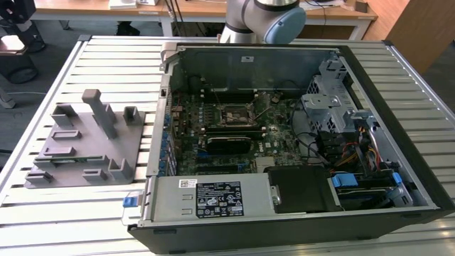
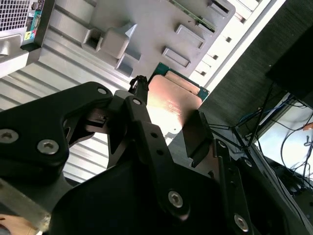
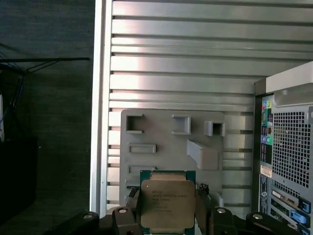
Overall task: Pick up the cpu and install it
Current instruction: 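Pick up the cpu and move it towards the insertion slot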
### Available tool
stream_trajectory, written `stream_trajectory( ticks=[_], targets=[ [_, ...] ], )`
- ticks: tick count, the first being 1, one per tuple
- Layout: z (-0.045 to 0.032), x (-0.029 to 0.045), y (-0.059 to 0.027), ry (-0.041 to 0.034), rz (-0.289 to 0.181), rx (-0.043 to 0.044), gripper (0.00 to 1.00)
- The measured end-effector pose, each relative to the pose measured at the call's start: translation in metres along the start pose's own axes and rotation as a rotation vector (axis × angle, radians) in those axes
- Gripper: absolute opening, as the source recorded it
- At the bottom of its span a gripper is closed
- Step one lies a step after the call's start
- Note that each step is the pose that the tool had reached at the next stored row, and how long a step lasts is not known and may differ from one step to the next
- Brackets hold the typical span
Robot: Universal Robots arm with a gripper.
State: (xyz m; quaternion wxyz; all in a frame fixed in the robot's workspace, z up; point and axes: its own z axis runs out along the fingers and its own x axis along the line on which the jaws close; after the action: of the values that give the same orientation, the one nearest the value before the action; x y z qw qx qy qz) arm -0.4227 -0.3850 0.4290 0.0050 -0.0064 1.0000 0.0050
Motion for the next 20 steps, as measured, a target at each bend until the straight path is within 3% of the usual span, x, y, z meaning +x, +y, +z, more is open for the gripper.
stream_trajectory(
  ticks=[20],
  targets=[
    [0.0003,-0.0307,-0.0004,0.0008,0.0,0.0,0.53]
  ],
)
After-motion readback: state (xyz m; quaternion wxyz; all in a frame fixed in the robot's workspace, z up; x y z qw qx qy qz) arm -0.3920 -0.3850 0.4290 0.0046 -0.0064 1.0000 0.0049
